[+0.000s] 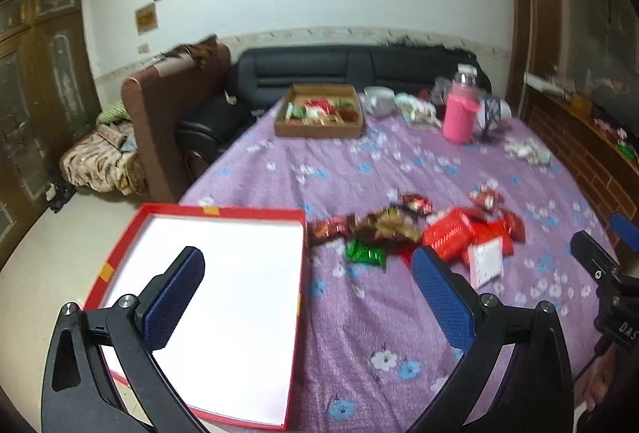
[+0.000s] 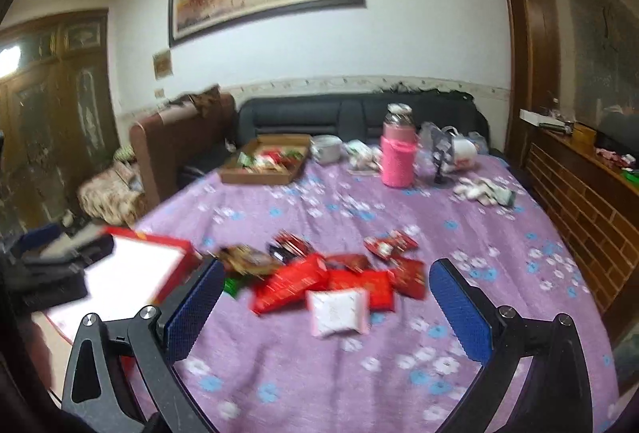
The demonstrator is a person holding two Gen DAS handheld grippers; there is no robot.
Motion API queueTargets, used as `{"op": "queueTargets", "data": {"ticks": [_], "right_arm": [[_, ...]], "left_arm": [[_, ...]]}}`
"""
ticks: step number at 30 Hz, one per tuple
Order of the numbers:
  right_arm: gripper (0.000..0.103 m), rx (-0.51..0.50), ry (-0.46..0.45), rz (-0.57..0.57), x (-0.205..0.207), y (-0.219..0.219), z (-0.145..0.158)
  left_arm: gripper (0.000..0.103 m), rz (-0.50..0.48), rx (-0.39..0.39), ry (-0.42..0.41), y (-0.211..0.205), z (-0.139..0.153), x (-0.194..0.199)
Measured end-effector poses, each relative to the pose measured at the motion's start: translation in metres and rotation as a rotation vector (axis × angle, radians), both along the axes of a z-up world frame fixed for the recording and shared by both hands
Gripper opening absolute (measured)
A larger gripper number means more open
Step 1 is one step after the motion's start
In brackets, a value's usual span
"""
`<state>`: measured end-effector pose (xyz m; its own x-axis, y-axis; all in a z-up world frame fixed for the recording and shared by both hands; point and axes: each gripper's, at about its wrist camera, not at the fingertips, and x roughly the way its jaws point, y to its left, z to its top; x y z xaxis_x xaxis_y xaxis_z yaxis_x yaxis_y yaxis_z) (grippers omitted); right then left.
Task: Organize snacks
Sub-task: 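Move the right tool to the white printed packet and grasp it, then grasp a long red packet with the left tool while right holds the white packet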
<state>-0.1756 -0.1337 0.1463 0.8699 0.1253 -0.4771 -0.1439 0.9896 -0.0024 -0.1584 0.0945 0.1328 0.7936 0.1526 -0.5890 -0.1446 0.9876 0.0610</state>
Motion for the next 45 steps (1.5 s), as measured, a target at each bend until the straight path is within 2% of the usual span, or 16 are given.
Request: {"op": "queueTargets", "data": {"ticks": [5,11,13,19,22,25,26,29,32,37,41,45], "right_arm": [[0.103,-0.018,0.071,-0.069,0.009,-0.033,-0.027],[0.103,0.068,0.196,-0.066,0.035,-0.053,-0.057],[0.103,0.08,0.249,-0.041,0.052,-0.047,-0.068],[0.103,0.035,0.426,0.013,0.117,-0.008,-0.103],[0.102,0.008,0.487,0.017,0.14,0.007,-0.118],[0.094,-0.02,0.526,0.018,0.149,0.014,-0.129],[0.091,-0.037,0.501,0.021,0.146,0.016,-0.128],[0.051,-0.058,0.445,0.041,0.141,0.016,-0.125],[0.045,0.053,0.44,0.073,0.141,-0.004,-0.124],[0.044,0.223,0.428,0.114,0.142,-0.036,-0.12],[0.044,0.455,0.369,0.179,0.141,-0.068,-0.113],[0.044,0.536,0.325,0.184,0.138,-0.08,-0.107]], "left_arm": [[0.103,0.022,0.017,0.06,0.001,-0.019,0.015],[0.103,0.041,0.05,0.111,0.001,-0.035,0.027],[0.103,0.035,0.057,0.134,-0.001,-0.041,0.03],[0.103,-0.023,0.113,0.198,-0.012,-0.055,0.04],[0.103,-0.033,0.144,0.209,-0.014,-0.059,0.045],[0.103,-0.064,0.161,0.222,-0.018,-0.062,0.052],[0.103,-0.08,0.166,0.226,-0.022,-0.064,0.055],[0.103,-0.134,0.178,0.238,-0.036,-0.067,0.064],[0.103,-0.203,0.182,0.258,-0.056,-0.07,0.075],[0.103,-0.267,0.233,0.268,-0.09,-0.078,0.094],[0.103,-0.296,0.274,0.278,-0.111,-0.084,0.111],[0.103,-0.296,0.302,0.273,-0.122,-0.086,0.123]]}}
